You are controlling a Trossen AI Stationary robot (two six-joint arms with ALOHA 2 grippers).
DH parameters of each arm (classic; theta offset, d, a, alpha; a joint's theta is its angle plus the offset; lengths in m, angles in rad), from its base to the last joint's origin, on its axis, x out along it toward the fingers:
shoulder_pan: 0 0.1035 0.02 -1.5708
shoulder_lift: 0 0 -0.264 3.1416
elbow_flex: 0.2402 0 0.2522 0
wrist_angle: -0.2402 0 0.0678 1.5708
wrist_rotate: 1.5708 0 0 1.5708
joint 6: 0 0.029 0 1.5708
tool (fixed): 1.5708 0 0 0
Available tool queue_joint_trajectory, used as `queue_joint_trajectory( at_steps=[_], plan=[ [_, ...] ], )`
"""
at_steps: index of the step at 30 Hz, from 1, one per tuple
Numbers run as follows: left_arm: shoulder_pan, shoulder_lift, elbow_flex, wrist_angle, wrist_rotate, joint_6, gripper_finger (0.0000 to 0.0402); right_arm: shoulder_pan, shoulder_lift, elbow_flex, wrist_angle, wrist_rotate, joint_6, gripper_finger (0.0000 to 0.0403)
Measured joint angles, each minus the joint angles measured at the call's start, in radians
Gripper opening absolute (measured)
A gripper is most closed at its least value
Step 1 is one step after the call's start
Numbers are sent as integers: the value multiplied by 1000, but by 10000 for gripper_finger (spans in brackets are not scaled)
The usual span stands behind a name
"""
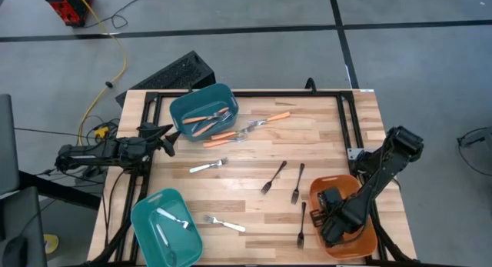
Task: Sort silverware by color (type)
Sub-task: Put the black fork into the orange bin
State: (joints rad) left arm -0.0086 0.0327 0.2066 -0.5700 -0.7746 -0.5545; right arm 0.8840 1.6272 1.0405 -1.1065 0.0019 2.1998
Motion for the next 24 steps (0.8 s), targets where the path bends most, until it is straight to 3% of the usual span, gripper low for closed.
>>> queue_joint_trajectory(
  at_steps=[15, 24],
  plan=[
    [0, 0, 0, 0, 0, -5, 235, 7, -2, -81, 68, -1, 2, 37],
    [0, 0, 0, 0, 0, -9, 235, 6, -2, -81, 84, -6, -7, 88]
  ],
)
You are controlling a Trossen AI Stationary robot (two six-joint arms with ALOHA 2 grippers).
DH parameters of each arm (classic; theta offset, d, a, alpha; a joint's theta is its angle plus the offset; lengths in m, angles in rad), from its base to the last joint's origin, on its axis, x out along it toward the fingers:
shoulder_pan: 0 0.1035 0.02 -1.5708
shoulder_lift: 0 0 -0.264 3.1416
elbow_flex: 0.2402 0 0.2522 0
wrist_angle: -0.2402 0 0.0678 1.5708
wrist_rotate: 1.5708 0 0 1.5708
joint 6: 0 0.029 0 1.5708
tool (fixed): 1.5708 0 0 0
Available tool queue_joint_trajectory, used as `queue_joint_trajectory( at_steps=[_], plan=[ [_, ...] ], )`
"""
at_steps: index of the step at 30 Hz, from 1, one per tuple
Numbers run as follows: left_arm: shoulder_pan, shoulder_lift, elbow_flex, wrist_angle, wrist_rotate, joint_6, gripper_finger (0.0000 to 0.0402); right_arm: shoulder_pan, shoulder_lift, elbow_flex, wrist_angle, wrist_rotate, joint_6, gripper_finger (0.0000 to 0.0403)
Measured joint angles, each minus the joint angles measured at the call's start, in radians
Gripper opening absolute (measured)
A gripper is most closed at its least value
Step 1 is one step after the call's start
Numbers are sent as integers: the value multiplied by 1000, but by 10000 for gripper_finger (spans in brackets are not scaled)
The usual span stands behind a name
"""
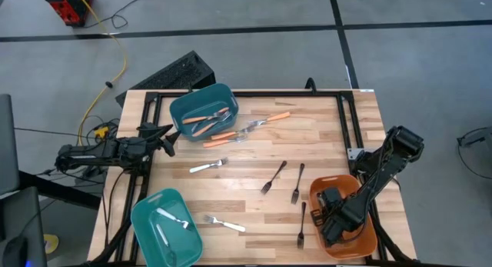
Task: Sort silverware by color (type)
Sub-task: Put the black fork into the orange bin, then adjust the black fork from the bottom right to the center
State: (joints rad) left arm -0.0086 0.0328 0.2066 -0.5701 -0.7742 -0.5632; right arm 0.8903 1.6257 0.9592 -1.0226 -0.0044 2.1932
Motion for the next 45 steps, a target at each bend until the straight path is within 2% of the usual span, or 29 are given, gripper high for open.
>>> queue_joint_trajectory(
  at_steps=[12, 23, 33, 38, 41, 45],
  plan=[
    [0, 0, 0, 0, 8, -2, 235, 0, 0, 0, 6, 0, -3, 117],
    [0, 0, 0, 0, 8, 10, 235, -3, -44, 18, 5, -3, -4, 179],
    [0, 0, 0, 0, 8, 36, 235, -10, -203, 125, -8, -50, 10, 166],
    [0, 0, 0, 0, 8, 36, 235, -55, -240, 200, -18, -48, 26, 161],
    [0, 0, 0, 0, 8, 36, 235, -105, -221, 246, -24, -47, -50, 160],
    [0, 0, 0, -1, 8, 46, 235, -192, -130, 321, -43, -47, -276, 144]
  ],
)
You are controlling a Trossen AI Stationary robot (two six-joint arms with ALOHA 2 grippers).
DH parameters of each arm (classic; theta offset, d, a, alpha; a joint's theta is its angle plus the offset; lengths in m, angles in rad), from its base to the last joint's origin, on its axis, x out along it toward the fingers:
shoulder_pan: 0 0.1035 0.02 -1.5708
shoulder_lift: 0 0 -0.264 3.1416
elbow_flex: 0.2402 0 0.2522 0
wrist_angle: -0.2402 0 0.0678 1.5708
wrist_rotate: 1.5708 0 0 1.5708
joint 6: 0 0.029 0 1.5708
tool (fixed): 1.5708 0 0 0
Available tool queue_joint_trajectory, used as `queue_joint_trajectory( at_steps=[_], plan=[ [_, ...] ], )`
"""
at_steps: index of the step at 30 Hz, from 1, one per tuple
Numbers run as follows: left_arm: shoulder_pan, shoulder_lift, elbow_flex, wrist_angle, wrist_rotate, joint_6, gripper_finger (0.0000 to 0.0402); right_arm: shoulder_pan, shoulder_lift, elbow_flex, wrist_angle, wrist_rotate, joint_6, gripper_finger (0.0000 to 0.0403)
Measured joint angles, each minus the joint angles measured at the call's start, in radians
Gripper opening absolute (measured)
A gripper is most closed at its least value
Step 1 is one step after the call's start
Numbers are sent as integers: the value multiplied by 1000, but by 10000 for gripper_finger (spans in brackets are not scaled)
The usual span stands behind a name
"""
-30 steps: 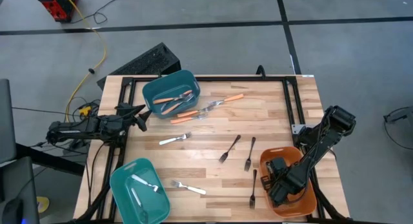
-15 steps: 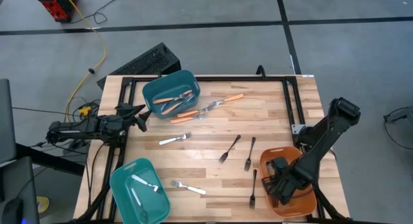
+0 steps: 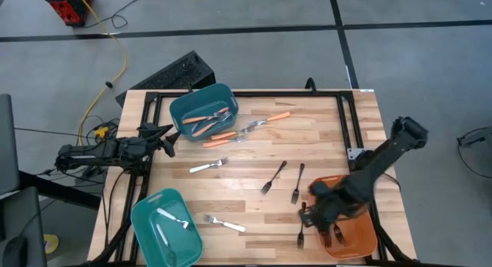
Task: Sort silverware by color (type)
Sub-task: Adjust the black fork from the bottom right to the center
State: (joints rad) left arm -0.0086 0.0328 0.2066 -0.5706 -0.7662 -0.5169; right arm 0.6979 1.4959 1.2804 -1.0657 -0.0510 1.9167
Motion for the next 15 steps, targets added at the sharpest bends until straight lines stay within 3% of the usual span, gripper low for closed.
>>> queue_joint_trajectory(
  at_steps=[10, 15],
  plan=[
    [0, 0, 0, 0, 0, 1, 235, -188, 296, 305, -91, -30, -705, 18],
    [0, 0, 0, 0, 0, 7, 235, -205, 428, 436, -233, -71, -1065, 26]
  ],
)
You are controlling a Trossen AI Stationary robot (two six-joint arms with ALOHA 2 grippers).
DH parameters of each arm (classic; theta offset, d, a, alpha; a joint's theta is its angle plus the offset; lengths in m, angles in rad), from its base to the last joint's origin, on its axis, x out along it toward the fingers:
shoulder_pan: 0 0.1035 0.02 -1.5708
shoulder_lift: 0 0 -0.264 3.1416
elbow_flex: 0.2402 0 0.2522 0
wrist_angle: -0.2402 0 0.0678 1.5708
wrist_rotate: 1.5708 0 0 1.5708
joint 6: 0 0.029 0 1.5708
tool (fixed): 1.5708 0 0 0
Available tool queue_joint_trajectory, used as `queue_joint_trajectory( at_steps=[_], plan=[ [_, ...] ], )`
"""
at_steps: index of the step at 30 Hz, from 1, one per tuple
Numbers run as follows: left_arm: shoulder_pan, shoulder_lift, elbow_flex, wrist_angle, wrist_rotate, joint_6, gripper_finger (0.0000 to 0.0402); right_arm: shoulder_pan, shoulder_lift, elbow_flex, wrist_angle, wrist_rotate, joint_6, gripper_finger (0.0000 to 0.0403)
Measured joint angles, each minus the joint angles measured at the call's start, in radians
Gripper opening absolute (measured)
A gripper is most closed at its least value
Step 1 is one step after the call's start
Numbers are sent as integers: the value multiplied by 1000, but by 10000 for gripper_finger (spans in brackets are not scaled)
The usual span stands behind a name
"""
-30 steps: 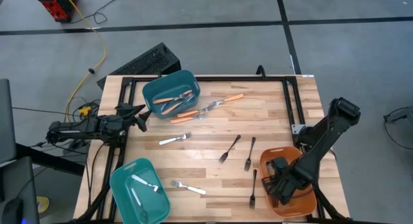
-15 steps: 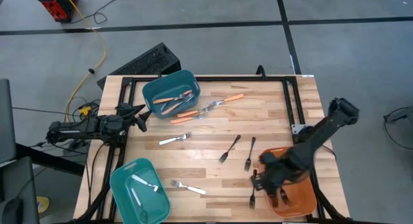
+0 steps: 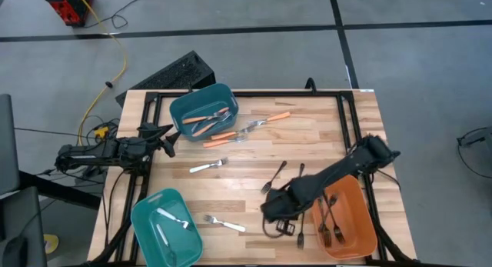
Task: Sort silverware by color (type)
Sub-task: Adjust the black fork from the bottom right to the center
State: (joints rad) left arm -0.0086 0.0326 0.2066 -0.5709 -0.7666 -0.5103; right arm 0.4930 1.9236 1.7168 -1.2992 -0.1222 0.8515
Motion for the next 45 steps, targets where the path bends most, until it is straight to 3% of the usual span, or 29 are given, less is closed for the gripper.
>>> queue_joint_trajectory(
  at_steps=[3, 6, 8, 14, 30, 45],
  plan=[
    [0, 0, 0, 0, 0, 15, 235, 12, 74, 42, -65, -21, -221, 24],
    [0, 0, 0, 0, 1, 16, 235, 12, 127, 48, -129, -119, -371, 14],
    [0, 0, 0, 0, 0, 15, 235, 9, 158, 46, -152, -170, -441, 14],
    [0, 0, 0, -1, 0, 11, 235, 50, 230, 45, -175, -168, -588, 16],
    [0, 0, 0, -12, 0, 3, 235, 77, 243, 5, -122, -160, -752, 16],
    [0, 0, 0, -15, 0, 2, 235, 79, 243, -93, -62, -171, -772, 17]
  ],
)
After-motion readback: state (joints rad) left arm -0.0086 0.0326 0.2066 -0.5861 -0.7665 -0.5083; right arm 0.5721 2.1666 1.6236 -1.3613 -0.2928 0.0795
